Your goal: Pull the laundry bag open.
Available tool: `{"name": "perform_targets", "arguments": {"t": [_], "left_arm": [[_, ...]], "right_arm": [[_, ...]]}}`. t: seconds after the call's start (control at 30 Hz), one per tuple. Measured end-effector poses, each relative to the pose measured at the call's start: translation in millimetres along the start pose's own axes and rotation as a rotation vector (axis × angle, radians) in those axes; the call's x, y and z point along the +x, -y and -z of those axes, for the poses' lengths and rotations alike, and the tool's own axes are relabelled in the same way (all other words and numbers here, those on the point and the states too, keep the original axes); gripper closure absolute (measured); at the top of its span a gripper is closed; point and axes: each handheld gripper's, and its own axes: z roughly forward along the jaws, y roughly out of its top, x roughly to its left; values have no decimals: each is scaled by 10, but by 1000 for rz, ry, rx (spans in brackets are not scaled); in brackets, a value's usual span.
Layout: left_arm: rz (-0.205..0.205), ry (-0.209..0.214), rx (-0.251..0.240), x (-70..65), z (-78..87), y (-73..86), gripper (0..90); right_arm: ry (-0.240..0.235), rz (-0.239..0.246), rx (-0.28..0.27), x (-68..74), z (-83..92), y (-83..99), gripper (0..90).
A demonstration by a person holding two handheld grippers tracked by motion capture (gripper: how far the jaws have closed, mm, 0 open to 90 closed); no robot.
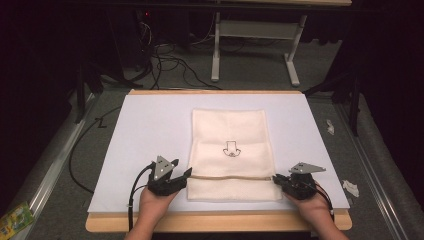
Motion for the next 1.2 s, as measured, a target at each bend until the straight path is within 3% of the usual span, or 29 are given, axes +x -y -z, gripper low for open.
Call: {"name": "perform_targets", "arguments": {"t": [0.23, 0.33, 0.4, 0.43, 0.5, 0.53, 0.57, 0.6, 0.73, 0.97, 1.07, 1.2], "left_arm": [[41, 55, 1, -110, -34, -62, 430], [48, 130, -2, -308, -115, -153, 415], [36, 167, -1, -437, -182, -206, 413], [36, 167, -1, -437, -182, -206, 414], [18, 210, 9, -580, -263, -246, 419], [-8, 236, 24, -717, -344, -275, 425], [-8, 236, 24, -717, -344, -275, 435], [-23, 255, 38, -828, -431, -302, 446], [-28, 286, 51, -978, -578, -336, 466], [22, 382, 82, -1375, -982, -338, 563], [49, 405, 101, -1538, -1153, -341, 623], [44, 407, 96, -1623, -1213, -369, 656]], "right_arm": [[-6, 13, -46, 0, 86, -41, 841], [-9, 11, -87, 16, 160, -70, 842], [-10, 20, -94, 25, 172, -76, 842], [-10, 20, -94, 25, 172, -76, 842], [-12, 21, -97, 31, 178, -81, 841], [-12, 22, -98, 28, 180, -83, 841], [-11, 26, -101, 25, 180, -86, 841], [-10, 32, -102, 24, 181, -88, 841], [-10, 39, -107, 30, 188, -90, 841], [-21, 30, -119, 33, 201, -93, 841], [-28, 30, -133, 47, 226, -96, 841], [-36, 26, -137, 52, 230, -98, 842]]}}
